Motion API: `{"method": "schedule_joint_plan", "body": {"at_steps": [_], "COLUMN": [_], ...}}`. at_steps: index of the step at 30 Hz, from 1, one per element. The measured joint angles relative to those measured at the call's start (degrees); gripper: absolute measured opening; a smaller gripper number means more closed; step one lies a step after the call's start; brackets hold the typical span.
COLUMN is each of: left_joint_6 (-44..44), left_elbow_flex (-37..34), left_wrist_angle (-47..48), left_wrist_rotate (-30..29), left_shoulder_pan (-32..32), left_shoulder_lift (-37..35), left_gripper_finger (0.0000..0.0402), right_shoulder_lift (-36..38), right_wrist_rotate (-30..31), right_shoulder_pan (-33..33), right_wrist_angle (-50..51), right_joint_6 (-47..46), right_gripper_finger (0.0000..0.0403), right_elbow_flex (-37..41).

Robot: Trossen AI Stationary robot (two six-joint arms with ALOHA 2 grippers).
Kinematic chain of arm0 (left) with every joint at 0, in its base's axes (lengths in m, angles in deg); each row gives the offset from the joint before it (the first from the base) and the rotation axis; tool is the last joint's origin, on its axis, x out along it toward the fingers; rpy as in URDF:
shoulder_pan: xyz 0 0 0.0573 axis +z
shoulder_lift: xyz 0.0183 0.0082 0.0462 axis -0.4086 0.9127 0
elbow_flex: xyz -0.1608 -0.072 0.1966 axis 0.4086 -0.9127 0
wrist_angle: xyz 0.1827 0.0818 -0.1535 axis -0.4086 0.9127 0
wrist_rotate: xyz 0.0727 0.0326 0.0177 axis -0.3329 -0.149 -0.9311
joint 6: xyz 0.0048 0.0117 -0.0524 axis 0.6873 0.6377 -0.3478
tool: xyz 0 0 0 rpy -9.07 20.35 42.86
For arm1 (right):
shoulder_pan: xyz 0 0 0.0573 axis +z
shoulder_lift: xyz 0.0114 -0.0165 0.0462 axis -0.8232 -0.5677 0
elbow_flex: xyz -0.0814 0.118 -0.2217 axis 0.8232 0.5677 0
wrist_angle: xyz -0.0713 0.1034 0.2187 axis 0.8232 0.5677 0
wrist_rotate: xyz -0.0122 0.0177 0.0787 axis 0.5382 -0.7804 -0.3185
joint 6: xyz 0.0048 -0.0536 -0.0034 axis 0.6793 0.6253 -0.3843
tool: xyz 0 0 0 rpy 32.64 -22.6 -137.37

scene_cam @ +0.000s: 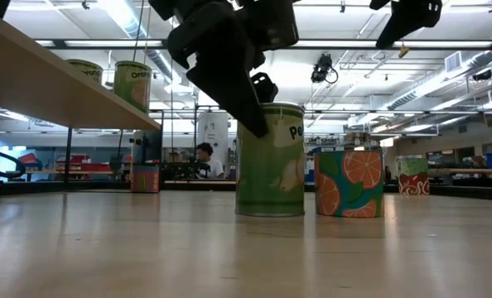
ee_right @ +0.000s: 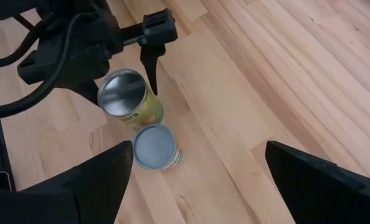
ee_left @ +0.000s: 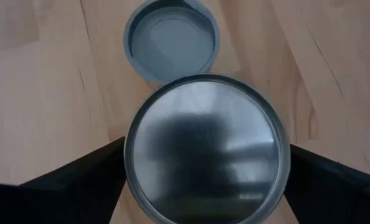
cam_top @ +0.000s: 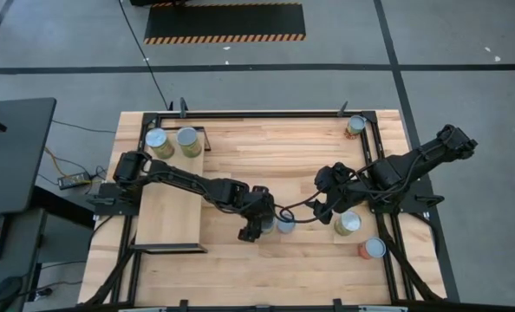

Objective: Pick and place cans onto a shelf
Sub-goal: Put the left canned pears on the shelf

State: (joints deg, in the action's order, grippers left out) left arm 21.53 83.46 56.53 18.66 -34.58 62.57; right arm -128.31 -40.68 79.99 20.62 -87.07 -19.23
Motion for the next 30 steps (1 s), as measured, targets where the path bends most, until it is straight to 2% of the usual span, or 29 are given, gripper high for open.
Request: {"method": "schedule_joint_plan", "body": {"at_steps": [7, 10, 16, 22, 30], "left_joint_6": [1.76, 0.17, -2.27, -3.51, -14.38], "left_elbow_flex": [0.00, 1.41, 10.49, 17.94, 18.78], "left_wrist_angle": [-1.34, 0.80, 8.35, 21.35, 33.01], "left_wrist_rotate": [-0.04, -1.97, -4.11, -5.02, -6.14], "left_shoulder_pan": [0.00, -0.06, -0.37, -0.24, -0.70], "left_shoulder_lift": [0.00, -0.55, -4.15, -8.49, -18.27], "left_gripper_finger": [0.0315, 0.0315, 0.0317, 0.0319, 0.0319], "right_shoulder_lift": [0.00, 0.00, 0.00, 0.02, 0.02], "right_wrist_rotate": [0.02, 0.02, 0.02, 0.00, -0.04], "right_shoulder_pan": [0.00, 0.00, 0.02, 0.02, 0.02], "right_wrist_angle": [0.04, 0.06, 0.11, -0.01, -0.37], "right_joint_6": [0.40, 0.45, 0.84, 3.95, 6.85], "right_gripper_finger": [0.0373, 0.0373, 0.0373, 0.0373, 0.0373], "right_elbow_flex": [0.00, 0.00, 0.00, 0.00, 0.00]}}
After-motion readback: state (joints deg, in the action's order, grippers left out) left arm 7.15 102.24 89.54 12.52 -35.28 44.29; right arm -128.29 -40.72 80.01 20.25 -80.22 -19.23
